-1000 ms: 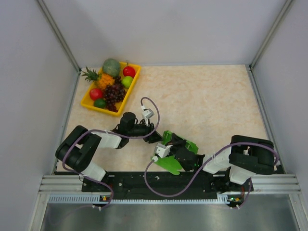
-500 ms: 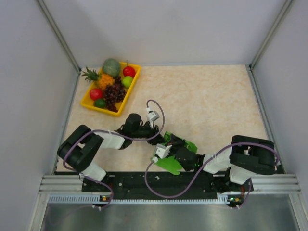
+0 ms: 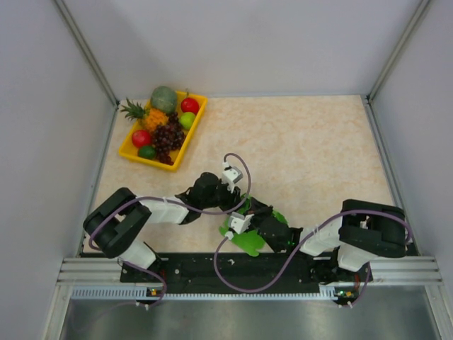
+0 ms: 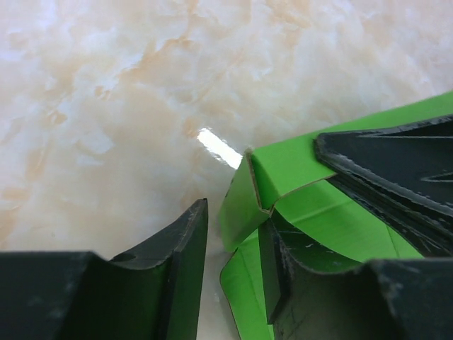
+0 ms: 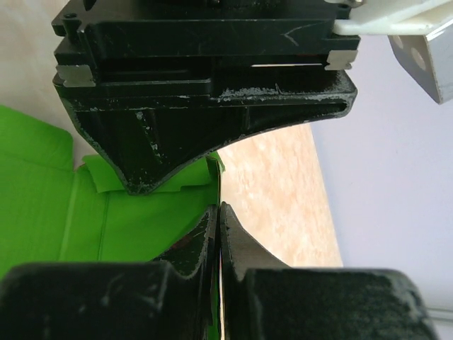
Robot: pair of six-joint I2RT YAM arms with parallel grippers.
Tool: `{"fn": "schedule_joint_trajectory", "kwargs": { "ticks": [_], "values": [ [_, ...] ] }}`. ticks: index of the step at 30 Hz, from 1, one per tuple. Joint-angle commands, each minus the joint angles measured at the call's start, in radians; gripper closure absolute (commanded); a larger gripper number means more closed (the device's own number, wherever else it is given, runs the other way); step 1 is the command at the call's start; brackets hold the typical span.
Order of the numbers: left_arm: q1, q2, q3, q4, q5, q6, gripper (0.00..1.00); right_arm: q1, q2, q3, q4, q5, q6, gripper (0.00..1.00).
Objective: Fold the paper box
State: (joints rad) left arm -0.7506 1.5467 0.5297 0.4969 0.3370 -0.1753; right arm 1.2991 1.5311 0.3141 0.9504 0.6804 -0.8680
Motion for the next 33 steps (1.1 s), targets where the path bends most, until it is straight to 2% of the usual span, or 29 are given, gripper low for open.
{"fn": "schedule_joint_trajectory", "kwargs": {
  "ticks": [1,8,13,18,20,25,28,31,33],
  "values": [
    [0.0,-0.059,-0.037,0.067,-0.168,0.011,0.59,0.003,-0.029,-0.004,0.056,-0.041,0.034,1.0],
    [-0.001,-0.034,-0.03,0.092,-0.135,0.01,0.62,0.005,-0.034,0.002,0.024,-0.056,0.029,1.0],
    [-0.015,-0.048,-0.066,0.123,-0.156,-0.001,0.57,0.025,-0.032,0.028,-0.065,-0.044,-0.003,1.0],
    [-0.016,-0.051,-0.106,0.221,-0.179,-0.03,0.57,0.048,0.083,0.063,-0.006,0.085,-0.094,1.0],
    [-0.015,-0.04,-0.109,0.241,-0.19,-0.038,0.58,0.061,0.103,0.072,0.034,0.1,-0.132,1.0],
    [-0.016,0.001,-0.09,0.305,-0.197,-0.035,0.61,0.065,0.096,0.089,0.014,0.116,-0.147,1.0],
    [-0.013,0.018,-0.057,0.312,-0.196,-0.033,0.63,0.042,0.103,0.083,0.103,0.133,-0.164,1.0],
    [-0.01,0.053,-0.008,0.318,-0.198,-0.038,0.62,-0.017,0.029,0.085,0.01,0.075,-0.077,1.0],
    [-0.006,0.097,0.031,0.345,-0.168,-0.042,0.62,-0.069,0.003,0.073,0.037,0.026,-0.071,1.0]
  ]
}}
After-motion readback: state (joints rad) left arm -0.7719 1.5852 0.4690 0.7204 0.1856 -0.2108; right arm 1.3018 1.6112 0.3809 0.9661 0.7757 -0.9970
